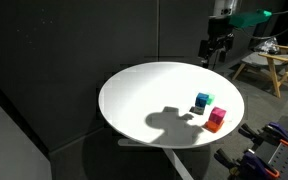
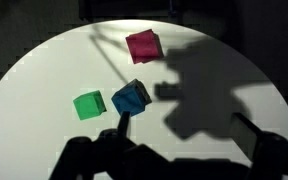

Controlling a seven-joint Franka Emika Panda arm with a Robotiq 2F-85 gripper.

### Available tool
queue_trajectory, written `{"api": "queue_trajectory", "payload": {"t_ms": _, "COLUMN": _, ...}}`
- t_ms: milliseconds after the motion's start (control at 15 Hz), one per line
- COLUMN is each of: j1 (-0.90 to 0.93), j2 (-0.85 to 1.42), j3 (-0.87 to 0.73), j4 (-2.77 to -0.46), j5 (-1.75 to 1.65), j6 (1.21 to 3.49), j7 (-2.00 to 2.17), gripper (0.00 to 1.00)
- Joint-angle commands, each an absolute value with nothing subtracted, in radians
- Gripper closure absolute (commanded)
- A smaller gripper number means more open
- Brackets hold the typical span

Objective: Pick up the blue block and put it on top of the gray block

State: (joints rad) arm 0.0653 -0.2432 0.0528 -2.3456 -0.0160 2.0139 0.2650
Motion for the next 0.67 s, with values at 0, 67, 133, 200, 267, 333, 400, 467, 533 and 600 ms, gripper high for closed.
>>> {"api": "queue_trajectory", "payload": {"t_ms": 0, "j1": 0.05, "j2": -0.309, "j3": 0.062, "j4": -2.37, "j5": -0.012, "j6": 1.959, "j7": 0.263, "gripper": 0.0}}
{"api": "queue_trajectory", "payload": {"t_ms": 67, "j1": 0.05, "j2": -0.319, "j3": 0.063, "j4": -2.372, "j5": -0.011, "j6": 1.949, "j7": 0.265, "gripper": 0.0}}
{"api": "queue_trajectory", "payload": {"t_ms": 133, "j1": 0.05, "j2": -0.328, "j3": 0.063, "j4": -2.372, "j5": -0.009, "j6": 1.938, "j7": 0.264, "gripper": 0.0}}
{"api": "queue_trajectory", "payload": {"t_ms": 200, "j1": 0.05, "j2": -0.338, "j3": 0.063, "j4": -2.372, "j5": -0.007, "j6": 1.927, "j7": 0.264, "gripper": 0.0}}
{"api": "queue_trajectory", "payload": {"t_ms": 267, "j1": 0.049, "j2": -0.346, "j3": 0.063, "j4": -2.371, "j5": -0.007, "j6": 1.918, "j7": 0.265, "gripper": 0.0}}
{"api": "queue_trajectory", "payload": {"t_ms": 333, "j1": 0.049, "j2": -0.354, "j3": 0.064, "j4": -2.37, "j5": -0.007, "j6": 1.912, "j7": 0.266, "gripper": 0.0}}
{"api": "queue_trajectory", "payload": {"t_ms": 400, "j1": 0.048, "j2": -0.362, "j3": 0.064, "j4": -2.37, "j5": -0.007, "j6": 1.906, "j7": 0.266, "gripper": 0.0}}
{"api": "queue_trajectory", "payload": {"t_ms": 467, "j1": 0.048, "j2": -0.371, "j3": 0.063, "j4": -2.371, "j5": -0.006, "j6": 1.908, "j7": 0.262, "gripper": 0.0}}
{"api": "queue_trajectory", "payload": {"t_ms": 533, "j1": 0.048, "j2": -0.381, "j3": 0.062, "j4": -2.372, "j5": -0.004, "j6": 1.912, "j7": 0.257, "gripper": 0.0}}
{"api": "queue_trajectory", "payload": {"t_ms": 600, "j1": 0.048, "j2": -0.389, "j3": 0.061, "j4": -2.373, "j5": -0.004, "j6": 1.916, "j7": 0.256, "gripper": 0.0}}
